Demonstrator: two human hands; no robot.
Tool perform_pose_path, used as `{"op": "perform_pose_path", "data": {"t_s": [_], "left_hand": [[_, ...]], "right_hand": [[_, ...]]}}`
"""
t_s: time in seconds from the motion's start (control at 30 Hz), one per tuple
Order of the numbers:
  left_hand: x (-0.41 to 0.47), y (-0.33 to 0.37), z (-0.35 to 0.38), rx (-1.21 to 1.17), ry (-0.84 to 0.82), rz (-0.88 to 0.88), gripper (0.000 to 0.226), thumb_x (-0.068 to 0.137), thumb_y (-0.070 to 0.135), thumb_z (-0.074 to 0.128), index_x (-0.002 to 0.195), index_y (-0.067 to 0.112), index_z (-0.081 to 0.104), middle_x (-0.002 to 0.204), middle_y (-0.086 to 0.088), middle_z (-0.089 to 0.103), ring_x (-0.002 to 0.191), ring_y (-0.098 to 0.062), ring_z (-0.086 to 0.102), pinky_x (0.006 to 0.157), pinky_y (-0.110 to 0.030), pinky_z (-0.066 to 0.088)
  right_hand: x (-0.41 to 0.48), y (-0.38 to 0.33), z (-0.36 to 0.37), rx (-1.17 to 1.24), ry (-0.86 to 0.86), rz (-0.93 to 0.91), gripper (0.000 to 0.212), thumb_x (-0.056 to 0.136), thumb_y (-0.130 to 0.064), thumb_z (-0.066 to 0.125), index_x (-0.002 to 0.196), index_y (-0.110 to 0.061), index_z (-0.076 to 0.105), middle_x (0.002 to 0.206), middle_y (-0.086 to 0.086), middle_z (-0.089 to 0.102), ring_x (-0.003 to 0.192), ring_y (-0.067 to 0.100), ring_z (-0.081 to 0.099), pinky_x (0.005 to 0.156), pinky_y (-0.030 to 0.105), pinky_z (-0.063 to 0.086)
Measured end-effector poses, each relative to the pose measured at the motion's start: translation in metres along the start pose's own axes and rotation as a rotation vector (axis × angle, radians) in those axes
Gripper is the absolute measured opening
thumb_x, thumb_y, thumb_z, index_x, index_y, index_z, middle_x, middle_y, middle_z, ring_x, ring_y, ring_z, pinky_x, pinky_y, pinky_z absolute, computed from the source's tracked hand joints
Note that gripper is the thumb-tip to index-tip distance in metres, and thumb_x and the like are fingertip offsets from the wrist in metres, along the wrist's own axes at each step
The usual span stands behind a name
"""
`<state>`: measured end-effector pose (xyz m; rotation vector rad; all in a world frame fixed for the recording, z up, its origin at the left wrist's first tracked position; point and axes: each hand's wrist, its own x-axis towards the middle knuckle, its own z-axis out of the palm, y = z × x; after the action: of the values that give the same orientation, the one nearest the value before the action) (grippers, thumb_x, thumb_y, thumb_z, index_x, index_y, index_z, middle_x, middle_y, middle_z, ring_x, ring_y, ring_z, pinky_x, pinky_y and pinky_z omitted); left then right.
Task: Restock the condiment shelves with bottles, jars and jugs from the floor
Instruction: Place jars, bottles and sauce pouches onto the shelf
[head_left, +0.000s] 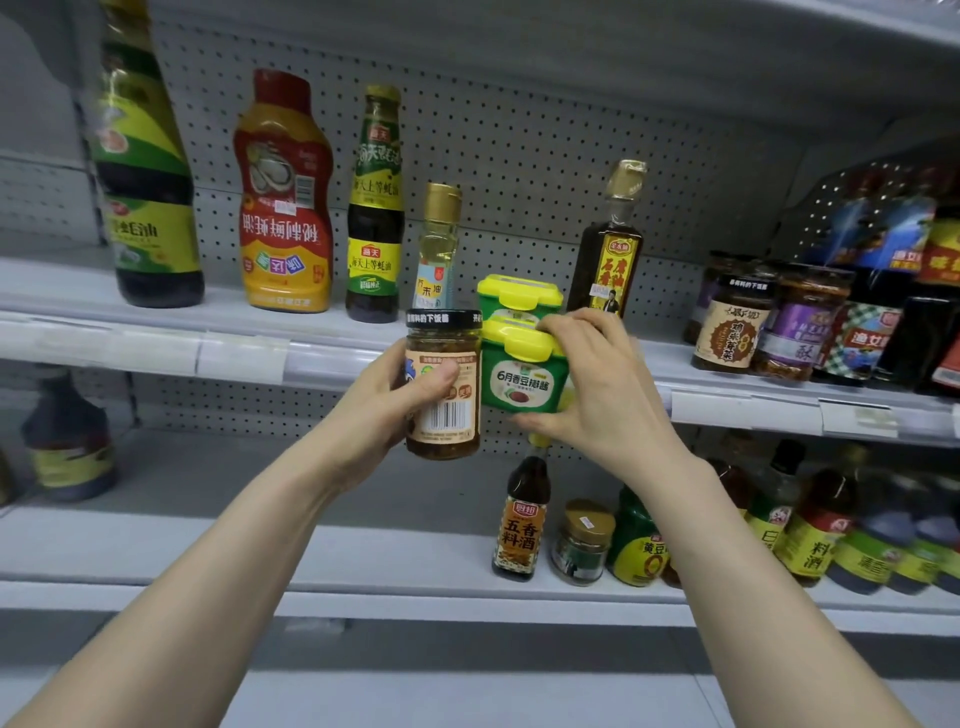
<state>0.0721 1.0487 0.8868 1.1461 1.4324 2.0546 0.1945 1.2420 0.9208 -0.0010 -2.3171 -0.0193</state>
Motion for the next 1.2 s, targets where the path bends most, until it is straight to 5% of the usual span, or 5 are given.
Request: {"op": "perform_pose_path", "data": {"t_s": [0.2,0.43,0.77,0.93,1.2], "left_hand": [[0.007,0.008,-0.004,-0.016,0.044,0.038,0.045,0.082,0.033,0.065,0.124,0.018,0.055,0.114,-0.002,0.072,0.106,-0.021,0.069,0.076,-0.032,0.059],[0.019,0.016,-0.004,-0.069,0.121,0.027,0.051,0.081,0.033,0.065,0.127,0.013,0.054,0.114,-0.005,0.07,0.106,-0.023,0.069,0.084,-0.041,0.059],[0.026,0.007,0.0,-0.072,0.083,-0.01,0.038,0.083,0.036,0.07,0.115,0.019,0.058,0.101,0.002,0.075,0.094,-0.016,0.072,0.069,-0.034,0.06],[0.032,0.013,0.0,-0.063,0.094,-0.026,0.051,0.085,0.036,0.068,0.128,0.011,0.053,0.113,-0.01,0.071,0.106,-0.027,0.069,0.084,-0.045,0.06],[0.039,0.011,0.003,-0.068,0.064,-0.039,0.053,0.081,0.034,0.061,0.128,0.011,0.053,0.107,-0.005,0.073,0.097,-0.02,0.071,0.072,-0.035,0.061]], "right_hand": [[0.005,-0.001,0.0,0.059,0.025,0.004,0.085,0.062,-0.035,0.093,0.134,-0.009,0.054,0.134,0.007,0.05,0.122,0.025,0.045,0.099,0.028,0.036],[0.019,0.001,-0.005,0.058,0.049,0.057,0.089,0.066,-0.035,0.092,0.14,-0.006,0.05,0.135,0.009,0.048,0.125,0.025,0.044,0.102,0.031,0.039],[0.019,0.007,-0.011,0.137,0.052,0.101,0.089,0.068,-0.034,0.091,0.141,-0.009,0.048,0.137,0.004,0.047,0.126,0.018,0.043,0.103,0.023,0.036],[0.018,0.007,-0.012,0.171,0.095,0.13,0.085,0.068,-0.032,0.091,0.139,-0.012,0.049,0.135,0.001,0.047,0.122,0.016,0.046,0.102,0.026,0.041],[0.039,0.009,-0.009,0.087,0.043,0.15,0.086,0.067,-0.039,0.09,0.137,-0.012,0.049,0.13,0.003,0.047,0.119,0.02,0.046,0.093,0.024,0.036]]}}
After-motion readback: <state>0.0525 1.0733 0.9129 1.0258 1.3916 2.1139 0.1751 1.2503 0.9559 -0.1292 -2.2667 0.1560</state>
